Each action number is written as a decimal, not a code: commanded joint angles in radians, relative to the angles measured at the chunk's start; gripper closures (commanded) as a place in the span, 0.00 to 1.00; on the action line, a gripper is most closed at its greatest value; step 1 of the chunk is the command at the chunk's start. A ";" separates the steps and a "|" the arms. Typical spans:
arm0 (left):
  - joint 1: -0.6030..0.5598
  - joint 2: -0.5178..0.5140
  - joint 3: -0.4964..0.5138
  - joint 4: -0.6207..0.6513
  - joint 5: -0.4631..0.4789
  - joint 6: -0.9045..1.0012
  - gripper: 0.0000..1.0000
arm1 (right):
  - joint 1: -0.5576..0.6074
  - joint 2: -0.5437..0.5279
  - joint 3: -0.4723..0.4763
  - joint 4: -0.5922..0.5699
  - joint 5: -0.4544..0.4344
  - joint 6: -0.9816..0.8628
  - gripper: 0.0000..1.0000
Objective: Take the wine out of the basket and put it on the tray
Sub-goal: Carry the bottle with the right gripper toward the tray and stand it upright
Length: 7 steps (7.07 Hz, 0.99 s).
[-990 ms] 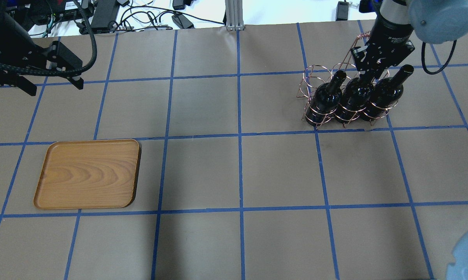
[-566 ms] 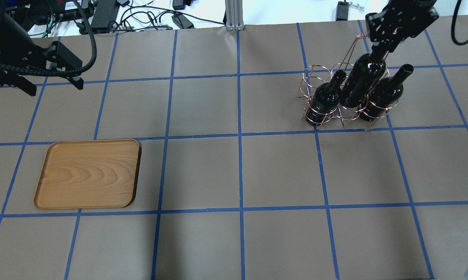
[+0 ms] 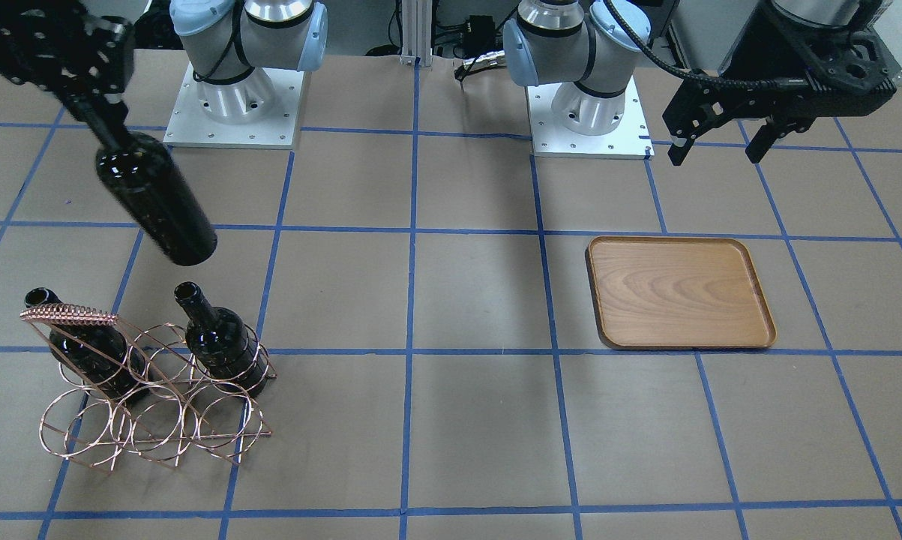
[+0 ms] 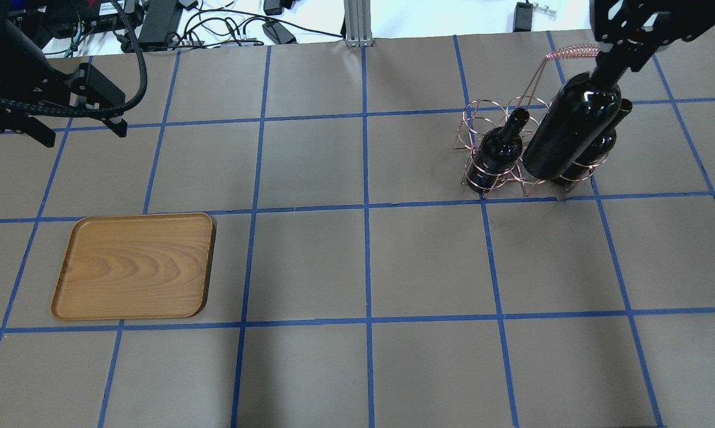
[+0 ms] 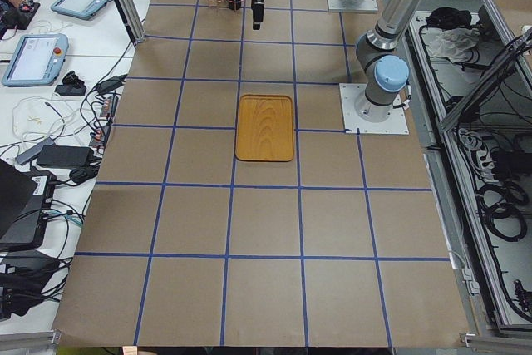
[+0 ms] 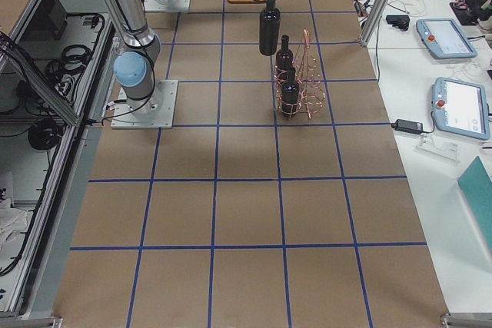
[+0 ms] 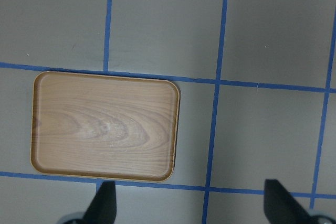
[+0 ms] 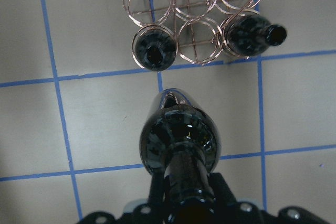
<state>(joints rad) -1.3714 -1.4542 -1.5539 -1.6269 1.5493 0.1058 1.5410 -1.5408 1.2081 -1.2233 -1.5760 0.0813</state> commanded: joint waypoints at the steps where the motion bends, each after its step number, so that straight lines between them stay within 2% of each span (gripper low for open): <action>1: 0.000 0.000 0.000 0.001 0.000 0.000 0.00 | 0.227 0.010 0.027 -0.024 -0.001 0.307 0.99; 4: 0.000 0.001 0.000 -0.001 0.000 0.002 0.00 | 0.461 0.176 0.074 -0.262 0.005 0.538 0.99; 7: 0.000 -0.002 0.000 0.002 -0.002 0.002 0.00 | 0.475 0.260 0.094 -0.420 0.019 0.603 0.97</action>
<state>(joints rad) -1.3713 -1.4533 -1.5539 -1.6262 1.5483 0.1074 2.0063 -1.3201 1.2951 -1.5692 -1.5615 0.6542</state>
